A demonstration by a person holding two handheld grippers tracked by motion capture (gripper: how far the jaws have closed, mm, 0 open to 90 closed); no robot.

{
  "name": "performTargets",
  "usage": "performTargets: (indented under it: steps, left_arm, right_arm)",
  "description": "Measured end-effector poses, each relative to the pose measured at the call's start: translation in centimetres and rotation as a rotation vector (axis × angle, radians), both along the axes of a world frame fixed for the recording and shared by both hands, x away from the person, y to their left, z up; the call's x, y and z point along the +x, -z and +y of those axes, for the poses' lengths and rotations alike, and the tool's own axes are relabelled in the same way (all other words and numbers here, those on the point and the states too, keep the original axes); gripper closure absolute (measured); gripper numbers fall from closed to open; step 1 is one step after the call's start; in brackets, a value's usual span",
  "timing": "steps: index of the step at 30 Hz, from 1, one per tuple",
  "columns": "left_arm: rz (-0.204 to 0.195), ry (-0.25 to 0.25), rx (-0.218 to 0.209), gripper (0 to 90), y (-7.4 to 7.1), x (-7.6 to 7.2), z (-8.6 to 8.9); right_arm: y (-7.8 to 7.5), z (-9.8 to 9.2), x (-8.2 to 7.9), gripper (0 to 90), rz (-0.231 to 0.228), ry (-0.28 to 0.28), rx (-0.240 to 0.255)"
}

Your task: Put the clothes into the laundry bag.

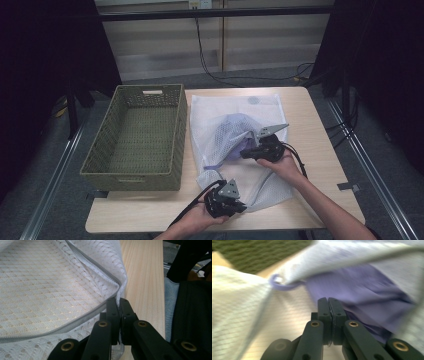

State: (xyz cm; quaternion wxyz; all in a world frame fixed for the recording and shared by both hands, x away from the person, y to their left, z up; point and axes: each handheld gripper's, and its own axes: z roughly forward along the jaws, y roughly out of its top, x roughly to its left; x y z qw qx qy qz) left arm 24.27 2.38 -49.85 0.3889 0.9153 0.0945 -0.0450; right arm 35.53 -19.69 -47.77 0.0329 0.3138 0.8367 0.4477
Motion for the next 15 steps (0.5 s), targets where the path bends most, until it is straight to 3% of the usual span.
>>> performTargets:
  steps: [7,14,15]
  left_arm:
    - [0.002,0.001,0.000,88.4,0.0,0.0,0.0]
    - [-0.003,-0.002,-0.016,88.3,0.1,0.0,0.0]
    - [-0.016,0.015,0.009,88.4,-0.1,0.0,0.0]
  right_arm:
    - [0.4,2.1,-0.1,90.0,0.019,-0.076,-0.004]
    - [1.7,3.3,1.3,90.0,0.051,-0.082,-0.055]
    - [1.9,3.3,1.5,90.0,0.057,-0.081,-0.058]
